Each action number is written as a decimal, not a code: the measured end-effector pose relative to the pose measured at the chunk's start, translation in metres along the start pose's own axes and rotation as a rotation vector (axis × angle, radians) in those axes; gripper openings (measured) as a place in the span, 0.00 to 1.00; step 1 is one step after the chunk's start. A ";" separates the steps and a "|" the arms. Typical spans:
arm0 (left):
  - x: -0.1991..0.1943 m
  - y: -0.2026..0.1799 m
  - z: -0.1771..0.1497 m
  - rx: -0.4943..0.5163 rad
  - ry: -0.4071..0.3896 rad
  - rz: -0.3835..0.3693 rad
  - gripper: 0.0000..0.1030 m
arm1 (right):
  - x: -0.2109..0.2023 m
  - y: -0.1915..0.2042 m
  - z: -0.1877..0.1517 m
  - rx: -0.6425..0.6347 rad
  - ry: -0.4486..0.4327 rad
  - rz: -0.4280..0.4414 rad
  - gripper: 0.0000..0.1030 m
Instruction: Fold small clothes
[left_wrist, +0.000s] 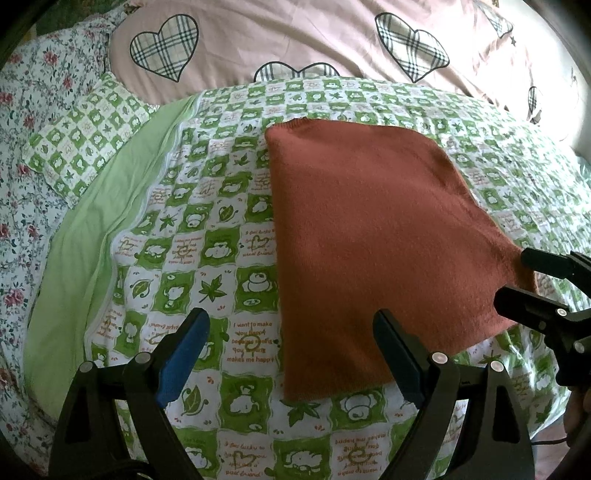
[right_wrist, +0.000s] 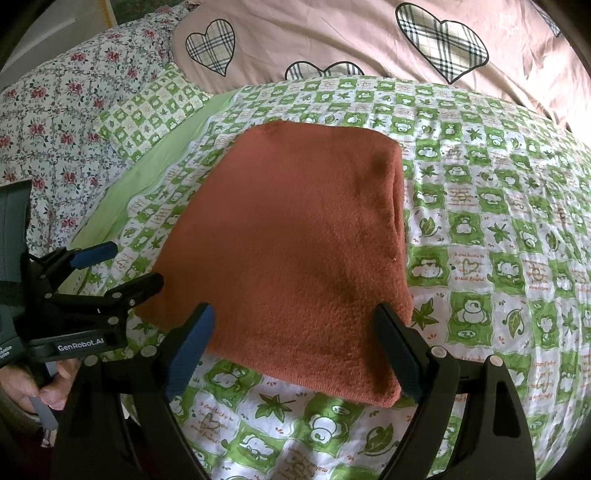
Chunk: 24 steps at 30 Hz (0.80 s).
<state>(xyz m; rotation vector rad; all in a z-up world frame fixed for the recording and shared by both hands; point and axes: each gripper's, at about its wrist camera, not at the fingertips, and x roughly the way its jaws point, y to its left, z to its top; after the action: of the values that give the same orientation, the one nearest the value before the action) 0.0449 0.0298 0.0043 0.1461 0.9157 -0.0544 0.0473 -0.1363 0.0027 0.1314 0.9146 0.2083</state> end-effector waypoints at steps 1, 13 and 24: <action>0.000 0.000 0.000 0.000 0.000 -0.002 0.88 | 0.000 0.000 0.000 -0.001 0.000 0.000 0.85; 0.000 0.000 0.001 0.001 0.000 -0.003 0.88 | 0.000 0.000 0.001 -0.002 0.000 0.001 0.85; 0.001 -0.001 0.003 0.003 0.000 -0.004 0.88 | 0.000 0.000 0.001 -0.001 0.000 0.003 0.85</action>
<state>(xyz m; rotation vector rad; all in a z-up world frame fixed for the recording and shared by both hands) 0.0477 0.0286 0.0051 0.1469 0.9156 -0.0592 0.0483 -0.1366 0.0028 0.1313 0.9145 0.2114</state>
